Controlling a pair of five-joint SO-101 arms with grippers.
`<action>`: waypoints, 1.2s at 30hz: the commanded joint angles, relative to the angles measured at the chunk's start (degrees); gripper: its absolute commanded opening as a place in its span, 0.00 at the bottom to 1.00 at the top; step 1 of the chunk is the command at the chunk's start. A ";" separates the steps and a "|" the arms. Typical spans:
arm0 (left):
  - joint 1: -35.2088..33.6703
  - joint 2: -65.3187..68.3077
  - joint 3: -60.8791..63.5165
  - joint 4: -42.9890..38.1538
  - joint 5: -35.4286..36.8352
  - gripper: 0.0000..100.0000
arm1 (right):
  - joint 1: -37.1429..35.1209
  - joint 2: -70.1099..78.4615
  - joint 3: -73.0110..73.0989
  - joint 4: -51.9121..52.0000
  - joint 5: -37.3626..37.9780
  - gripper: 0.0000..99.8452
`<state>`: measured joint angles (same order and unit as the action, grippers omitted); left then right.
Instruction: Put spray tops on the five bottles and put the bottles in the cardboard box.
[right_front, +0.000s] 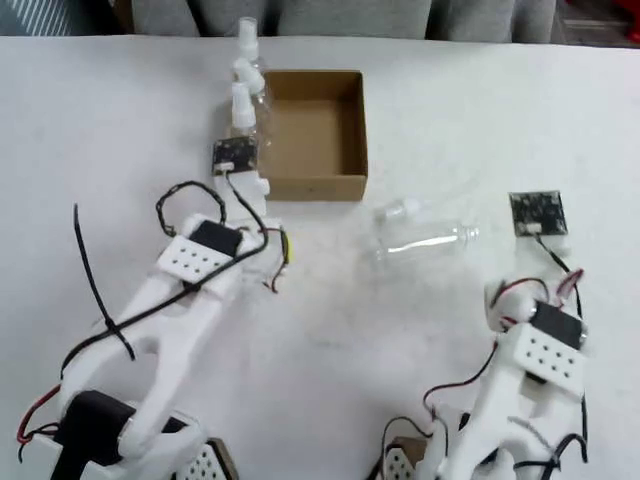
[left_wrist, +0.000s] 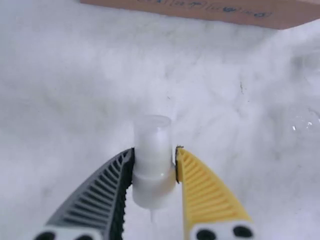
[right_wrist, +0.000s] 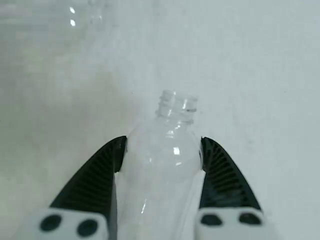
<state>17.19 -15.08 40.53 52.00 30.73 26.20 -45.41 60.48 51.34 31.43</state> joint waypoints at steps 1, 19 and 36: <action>0.92 -2.95 0.26 -1.23 -0.35 0.02 | 4.79 5.41 -4.13 4.00 16.00 0.12; 1.01 3.03 -2.37 -1.23 -0.44 0.02 | 4.97 15.87 -4.40 -1.36 20.40 0.30; 1.01 3.03 -2.37 -1.23 -0.53 0.02 | 8.75 16.75 -18.37 20.62 7.74 0.30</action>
<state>17.54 -11.82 40.97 51.82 30.73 34.20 -29.32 46.15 67.96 39.87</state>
